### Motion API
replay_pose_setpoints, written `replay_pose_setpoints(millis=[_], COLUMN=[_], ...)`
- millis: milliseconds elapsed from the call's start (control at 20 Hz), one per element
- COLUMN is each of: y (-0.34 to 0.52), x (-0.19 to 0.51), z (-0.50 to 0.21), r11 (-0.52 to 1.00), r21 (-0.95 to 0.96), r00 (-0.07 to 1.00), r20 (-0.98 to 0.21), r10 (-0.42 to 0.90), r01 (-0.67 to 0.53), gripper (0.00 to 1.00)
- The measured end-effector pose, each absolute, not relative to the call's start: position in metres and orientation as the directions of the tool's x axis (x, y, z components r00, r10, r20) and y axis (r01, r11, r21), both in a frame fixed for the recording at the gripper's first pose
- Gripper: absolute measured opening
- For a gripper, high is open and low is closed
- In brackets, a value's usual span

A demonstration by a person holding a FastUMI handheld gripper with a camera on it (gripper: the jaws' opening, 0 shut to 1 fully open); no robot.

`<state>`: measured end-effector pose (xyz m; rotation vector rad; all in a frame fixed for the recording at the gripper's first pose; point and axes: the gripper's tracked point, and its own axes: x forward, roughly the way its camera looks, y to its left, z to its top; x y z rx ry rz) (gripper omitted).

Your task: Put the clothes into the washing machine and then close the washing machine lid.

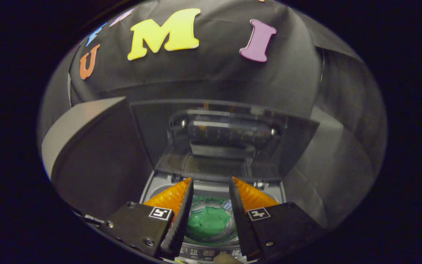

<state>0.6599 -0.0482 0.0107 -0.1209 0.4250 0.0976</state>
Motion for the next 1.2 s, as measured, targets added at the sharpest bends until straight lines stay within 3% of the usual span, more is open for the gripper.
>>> replay_pose_setpoints(millis=[300, 500, 1000, 1100, 1200], y=[-0.047, -0.053, -0.062, -0.069, -0.068], x=[0.678, 0.711, 0.762, 0.766, 0.771], z=[0.108, 0.135, 0.094, 0.100, 0.099], r11=[0.991, 0.994, 0.996, 0.997, 0.997], r21=[-0.056, -0.052, -0.043, -0.067, -0.058], r00=[0.954, 0.968, 0.949, 0.969, 0.969], r20=[-0.283, -0.238, -0.310, -0.247, -0.243], r10=[0.097, 0.076, 0.056, 0.025, 0.038], r01=[-0.117, -0.091, -0.073, -0.043, -0.054], gripper=[0.62, 0.62, 0.62, 0.62, 0.69])
